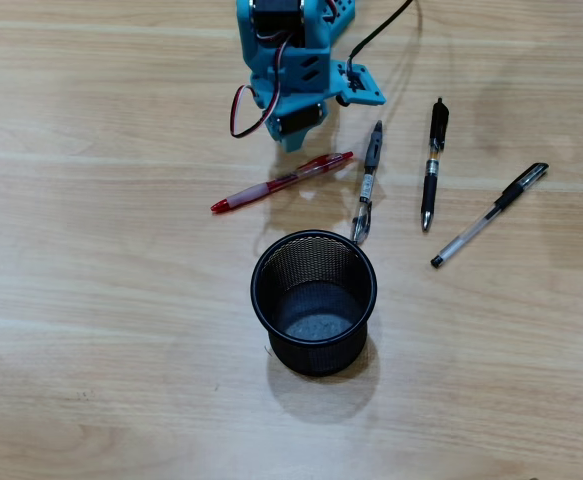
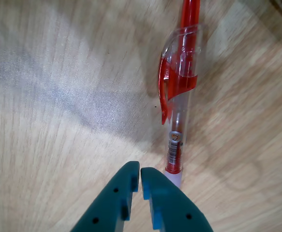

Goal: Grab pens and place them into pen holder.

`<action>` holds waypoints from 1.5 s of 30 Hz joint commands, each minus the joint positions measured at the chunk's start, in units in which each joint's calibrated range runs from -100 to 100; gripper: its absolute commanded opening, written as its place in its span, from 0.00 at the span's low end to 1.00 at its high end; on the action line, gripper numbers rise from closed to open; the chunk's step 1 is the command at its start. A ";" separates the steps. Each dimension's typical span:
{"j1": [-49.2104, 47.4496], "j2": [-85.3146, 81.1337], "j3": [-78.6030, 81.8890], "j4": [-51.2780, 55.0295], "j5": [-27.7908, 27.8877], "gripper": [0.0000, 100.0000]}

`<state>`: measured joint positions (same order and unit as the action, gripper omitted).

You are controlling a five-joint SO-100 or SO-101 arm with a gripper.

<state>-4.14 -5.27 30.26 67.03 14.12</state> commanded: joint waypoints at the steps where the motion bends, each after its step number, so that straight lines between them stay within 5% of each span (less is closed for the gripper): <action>1: -0.11 -0.13 -2.57 -0.10 -0.77 0.03; 12: -0.11 -0.13 -2.29 0.08 -0.56 0.36; 38: 0.62 14.91 -0.39 -8.48 -0.88 0.31; 41: 0.62 14.99 -0.39 -8.39 -0.88 0.26; 45: 0.90 14.57 -0.39 -8.39 -0.88 0.05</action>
<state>-3.57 8.41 29.02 59.52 13.50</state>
